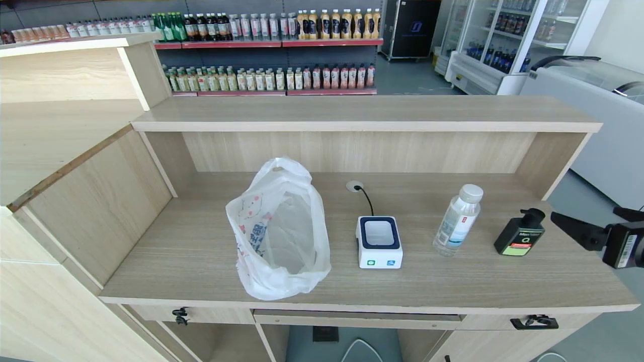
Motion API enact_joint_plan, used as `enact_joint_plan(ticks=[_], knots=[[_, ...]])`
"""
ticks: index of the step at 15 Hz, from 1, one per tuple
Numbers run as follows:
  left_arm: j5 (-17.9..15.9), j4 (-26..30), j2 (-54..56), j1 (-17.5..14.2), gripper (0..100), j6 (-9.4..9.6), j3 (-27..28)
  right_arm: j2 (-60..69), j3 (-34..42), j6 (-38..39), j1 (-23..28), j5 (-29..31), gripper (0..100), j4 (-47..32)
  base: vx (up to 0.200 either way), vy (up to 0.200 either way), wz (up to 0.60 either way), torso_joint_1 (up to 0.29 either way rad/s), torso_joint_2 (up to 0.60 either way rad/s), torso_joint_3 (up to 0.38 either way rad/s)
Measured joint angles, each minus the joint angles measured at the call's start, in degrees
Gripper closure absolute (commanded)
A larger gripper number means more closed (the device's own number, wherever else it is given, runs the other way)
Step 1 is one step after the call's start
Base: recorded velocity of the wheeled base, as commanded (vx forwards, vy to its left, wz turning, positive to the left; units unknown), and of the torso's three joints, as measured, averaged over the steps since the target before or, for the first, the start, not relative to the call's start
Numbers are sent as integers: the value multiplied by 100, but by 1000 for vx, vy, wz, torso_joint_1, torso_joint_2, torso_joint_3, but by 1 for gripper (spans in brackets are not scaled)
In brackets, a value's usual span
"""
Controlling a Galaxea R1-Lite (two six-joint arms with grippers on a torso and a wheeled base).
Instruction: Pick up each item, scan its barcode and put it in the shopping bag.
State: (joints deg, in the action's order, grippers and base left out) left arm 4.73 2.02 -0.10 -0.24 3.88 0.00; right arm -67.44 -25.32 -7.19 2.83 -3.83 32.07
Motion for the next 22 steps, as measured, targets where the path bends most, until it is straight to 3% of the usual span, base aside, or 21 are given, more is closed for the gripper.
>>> enact_joint_plan(ticks=[7, 9, 13, 22], knots=[[0, 0, 0, 0, 0, 0, 0, -968, 761, -474, -60, -5, 0, 340, 0, 0, 0, 0, 0, 0], [0, -2, 0, 0, 0, 0, 0, -1239, 777, -473, -63, -2, 0, 753, 0, 0, 0, 0, 0, 0], [0, 0, 0, 0, 0, 0, 0, -2319, 545, -488, -127, -27, 0, 2047, 0, 0, 0, 0, 0, 0], [0, -2, 0, 0, 0, 0, 0, -4139, -301, -451, -740, -440, 0, 3139, 0, 0, 0, 0, 0, 0]])
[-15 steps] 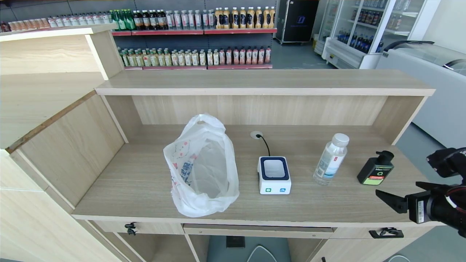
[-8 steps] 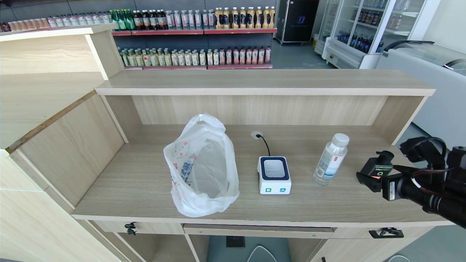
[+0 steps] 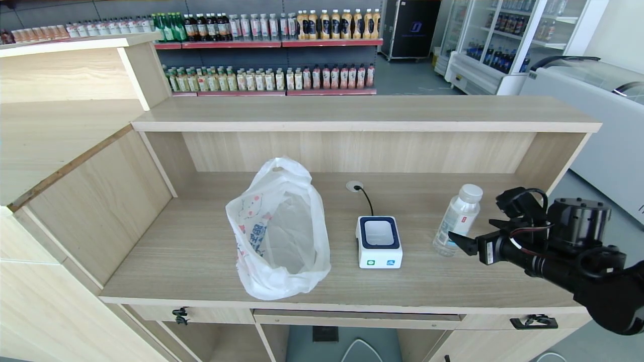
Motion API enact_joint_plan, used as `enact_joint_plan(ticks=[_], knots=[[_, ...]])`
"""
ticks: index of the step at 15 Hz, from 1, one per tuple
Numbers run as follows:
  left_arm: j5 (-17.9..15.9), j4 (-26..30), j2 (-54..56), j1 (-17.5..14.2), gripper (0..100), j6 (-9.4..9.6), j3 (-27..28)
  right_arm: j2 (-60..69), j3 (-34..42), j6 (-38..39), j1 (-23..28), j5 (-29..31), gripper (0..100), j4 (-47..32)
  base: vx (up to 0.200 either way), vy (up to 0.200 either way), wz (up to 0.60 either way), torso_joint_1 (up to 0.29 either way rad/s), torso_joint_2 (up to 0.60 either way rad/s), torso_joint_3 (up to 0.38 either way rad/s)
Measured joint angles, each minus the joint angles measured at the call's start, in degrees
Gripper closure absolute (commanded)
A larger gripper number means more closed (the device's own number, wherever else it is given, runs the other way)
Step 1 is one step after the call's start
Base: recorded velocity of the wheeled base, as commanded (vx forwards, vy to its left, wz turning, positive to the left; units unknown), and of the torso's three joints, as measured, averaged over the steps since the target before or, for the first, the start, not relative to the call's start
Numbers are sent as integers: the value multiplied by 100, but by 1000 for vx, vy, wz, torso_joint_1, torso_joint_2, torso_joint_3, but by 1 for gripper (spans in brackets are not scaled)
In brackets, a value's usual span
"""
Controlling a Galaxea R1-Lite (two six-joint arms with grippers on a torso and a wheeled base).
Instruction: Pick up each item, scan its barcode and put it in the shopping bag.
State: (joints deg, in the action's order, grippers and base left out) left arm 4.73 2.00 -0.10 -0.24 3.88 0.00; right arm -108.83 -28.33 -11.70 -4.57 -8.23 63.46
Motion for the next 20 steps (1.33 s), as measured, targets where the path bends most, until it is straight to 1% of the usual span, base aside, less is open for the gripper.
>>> enact_joint_plan(ticks=[3, 11, 20], knots=[[0, 0, 0, 0, 0, 0, 0, -391, -190, -34, -133, -4, 0, 299, 0, 0, 0, 0, 0, 0], [0, 2, 0, 0, 0, -2, 0, -1002, -680, -26, -236, -15, 0, 584, 0, 0, 0, 0, 0, 0], [0, 0, 0, 0, 0, 0, 0, -1457, -1325, -6, -262, -26, 0, 592, 0, 0, 0, 0, 0, 0]])
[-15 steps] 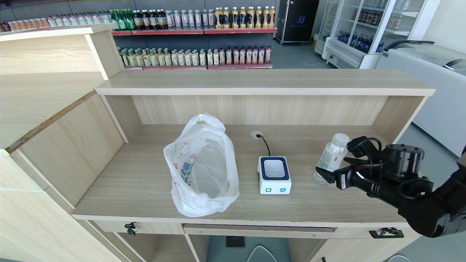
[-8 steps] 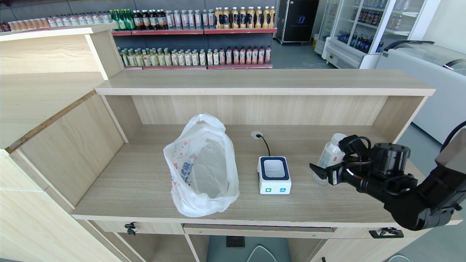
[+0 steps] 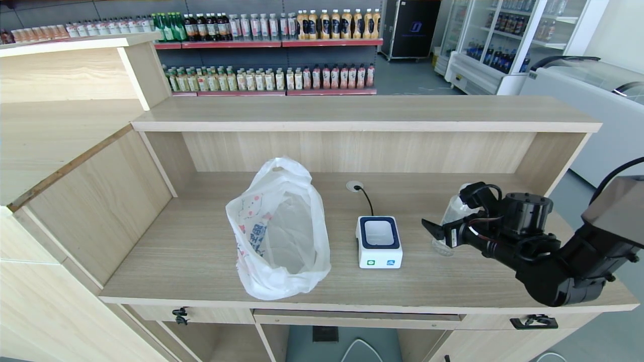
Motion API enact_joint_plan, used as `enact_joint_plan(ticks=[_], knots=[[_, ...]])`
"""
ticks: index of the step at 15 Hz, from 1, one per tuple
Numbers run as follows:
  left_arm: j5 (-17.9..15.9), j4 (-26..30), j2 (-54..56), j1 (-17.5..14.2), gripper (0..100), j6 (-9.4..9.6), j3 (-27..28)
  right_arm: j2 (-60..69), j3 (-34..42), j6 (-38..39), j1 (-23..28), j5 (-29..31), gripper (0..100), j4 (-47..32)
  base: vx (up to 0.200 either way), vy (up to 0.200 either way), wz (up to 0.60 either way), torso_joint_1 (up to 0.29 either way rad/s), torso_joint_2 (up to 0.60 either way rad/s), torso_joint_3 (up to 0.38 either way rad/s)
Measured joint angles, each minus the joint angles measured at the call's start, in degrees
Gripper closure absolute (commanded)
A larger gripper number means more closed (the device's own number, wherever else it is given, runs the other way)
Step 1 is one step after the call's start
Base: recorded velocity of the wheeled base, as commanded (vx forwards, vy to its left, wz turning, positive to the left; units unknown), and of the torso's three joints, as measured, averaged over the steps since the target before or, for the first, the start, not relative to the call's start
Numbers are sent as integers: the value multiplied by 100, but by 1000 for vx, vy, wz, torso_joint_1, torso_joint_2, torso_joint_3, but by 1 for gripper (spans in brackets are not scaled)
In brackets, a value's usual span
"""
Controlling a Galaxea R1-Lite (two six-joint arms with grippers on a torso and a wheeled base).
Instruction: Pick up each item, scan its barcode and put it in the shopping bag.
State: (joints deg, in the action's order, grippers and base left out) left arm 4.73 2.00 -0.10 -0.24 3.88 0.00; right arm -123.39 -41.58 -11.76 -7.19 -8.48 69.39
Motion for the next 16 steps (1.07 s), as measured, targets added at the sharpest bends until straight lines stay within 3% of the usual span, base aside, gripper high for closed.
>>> enact_joint_plan(ticks=[7, 8, 16], knots=[[0, 2, 2, 0, 0, 0, 0, -340, -450, 11, -9, -222, 0, -6, 0, 0, 0, 0, 0, 0], [-2, 0, 0, 0, 0, 0, 0, -382, -472, 11, -9, -227, 100, -4, 0, 0, 0, 0, 0, 0], [0, 2, 2, 0, 0, 0, 0, -621, -605, 24, 23, -289, 100, -1, 0, 0, 0, 0, 0, 0]])
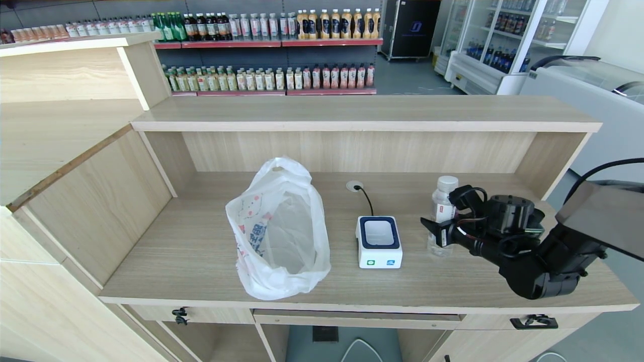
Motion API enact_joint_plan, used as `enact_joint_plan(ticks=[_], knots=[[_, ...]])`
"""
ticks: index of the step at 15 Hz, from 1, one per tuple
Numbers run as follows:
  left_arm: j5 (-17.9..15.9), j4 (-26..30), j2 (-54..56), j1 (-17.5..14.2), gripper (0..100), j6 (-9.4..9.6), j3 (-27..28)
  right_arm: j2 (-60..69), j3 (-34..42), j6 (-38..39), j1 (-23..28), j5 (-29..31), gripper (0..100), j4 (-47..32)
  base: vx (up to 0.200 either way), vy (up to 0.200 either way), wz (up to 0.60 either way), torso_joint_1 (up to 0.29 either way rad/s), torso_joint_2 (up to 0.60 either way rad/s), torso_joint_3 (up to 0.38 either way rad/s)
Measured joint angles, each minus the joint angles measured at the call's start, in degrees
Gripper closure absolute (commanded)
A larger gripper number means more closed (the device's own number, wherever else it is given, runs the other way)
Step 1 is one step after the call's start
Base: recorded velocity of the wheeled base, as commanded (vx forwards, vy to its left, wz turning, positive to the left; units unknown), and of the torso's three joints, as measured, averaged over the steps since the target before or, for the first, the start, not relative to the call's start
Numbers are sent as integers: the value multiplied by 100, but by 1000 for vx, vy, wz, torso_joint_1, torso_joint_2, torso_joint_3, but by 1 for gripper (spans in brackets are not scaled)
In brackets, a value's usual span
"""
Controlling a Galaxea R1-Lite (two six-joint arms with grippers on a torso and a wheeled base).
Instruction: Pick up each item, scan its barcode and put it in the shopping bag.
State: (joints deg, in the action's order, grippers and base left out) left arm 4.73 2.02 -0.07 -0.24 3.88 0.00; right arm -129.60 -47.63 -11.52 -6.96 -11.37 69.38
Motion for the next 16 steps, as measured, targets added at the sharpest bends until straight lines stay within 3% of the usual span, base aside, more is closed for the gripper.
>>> enact_joint_plan(ticks=[4, 9, 16], knots=[[0, 0, 0, 0, 0, 0, 0, 243, 11, 358, -43, -201, 100, -191, 0, 0, 0, 0, 0, 0], [0, 0, 0, 0, 0, 0, 0, 1540, 50, 1332, -166, -1375, 100, -922, 0, 0, 0, 0, 0, 0], [-2, 0, 0, 0, 0, 0, 0, 4365, -319, 2693, -207, -2954, 100, -3638, 0, 0, 0, 0, 0, 0]])
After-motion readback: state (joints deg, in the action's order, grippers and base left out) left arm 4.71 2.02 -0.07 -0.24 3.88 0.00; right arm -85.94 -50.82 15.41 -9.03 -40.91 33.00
